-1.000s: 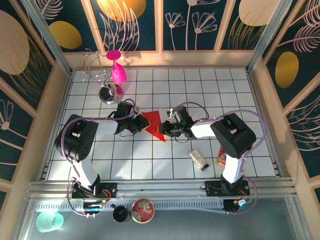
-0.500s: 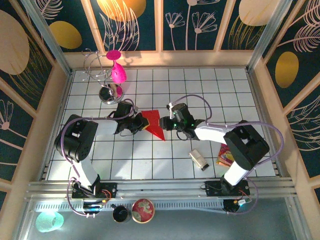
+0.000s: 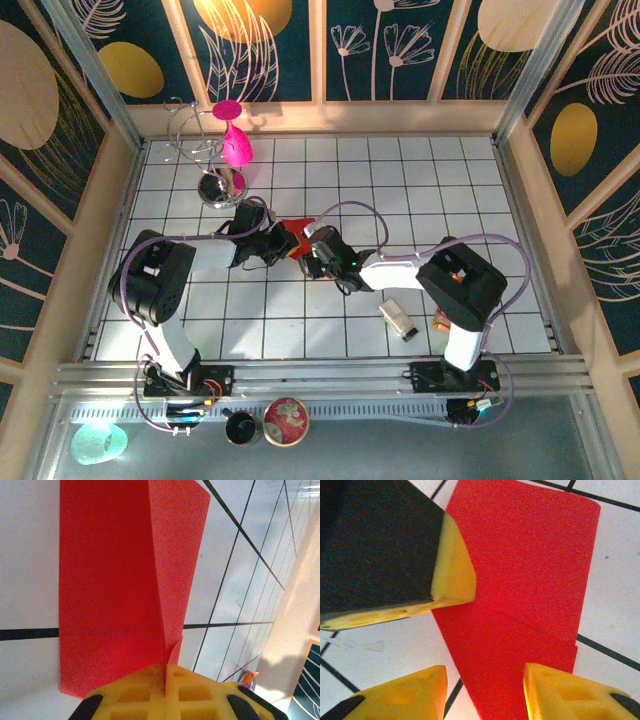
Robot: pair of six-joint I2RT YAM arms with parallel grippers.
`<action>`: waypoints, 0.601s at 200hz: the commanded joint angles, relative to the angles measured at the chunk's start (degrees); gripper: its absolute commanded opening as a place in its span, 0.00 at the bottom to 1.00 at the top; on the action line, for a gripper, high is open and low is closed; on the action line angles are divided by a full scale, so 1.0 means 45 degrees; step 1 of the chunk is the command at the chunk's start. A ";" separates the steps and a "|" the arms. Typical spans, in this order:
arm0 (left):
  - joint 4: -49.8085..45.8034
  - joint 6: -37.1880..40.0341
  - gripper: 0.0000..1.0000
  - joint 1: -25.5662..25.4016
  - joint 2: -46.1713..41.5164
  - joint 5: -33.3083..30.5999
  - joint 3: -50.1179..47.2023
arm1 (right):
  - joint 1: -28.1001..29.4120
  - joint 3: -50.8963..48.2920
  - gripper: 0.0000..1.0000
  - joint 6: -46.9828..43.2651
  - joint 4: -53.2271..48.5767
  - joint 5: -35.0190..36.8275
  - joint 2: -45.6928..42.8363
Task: Fold a paper plane with a square sheet of paper (pick it up from the middle)
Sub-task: Fourth fold the wing at the center of the table.
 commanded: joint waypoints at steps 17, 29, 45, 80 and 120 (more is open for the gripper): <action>0.0171 -0.0287 0.01 -0.0040 -0.0113 -0.0081 0.0315 | 0.0143 0.0361 0.45 -0.0276 -0.0403 0.0881 0.0416; 0.0170 -0.0311 0.01 -0.0055 -0.0122 -0.0065 0.0326 | 0.0143 0.0340 0.45 -0.0262 -0.0432 0.0984 0.0468; 0.0175 -0.0335 0.01 -0.0051 -0.0111 -0.0052 0.0325 | 0.0159 0.0338 0.43 -0.0289 -0.0433 0.1011 0.0502; 0.0143 -0.0323 0.02 -0.0052 -0.0108 -0.0025 0.0364 | 0.0163 0.0329 0.38 -0.0448 -0.0375 0.0955 0.0585; 0.0088 -0.0298 0.02 -0.0055 -0.0122 -0.0006 0.0364 | 0.0162 0.0345 0.33 -0.0477 -0.0411 0.0969 0.0674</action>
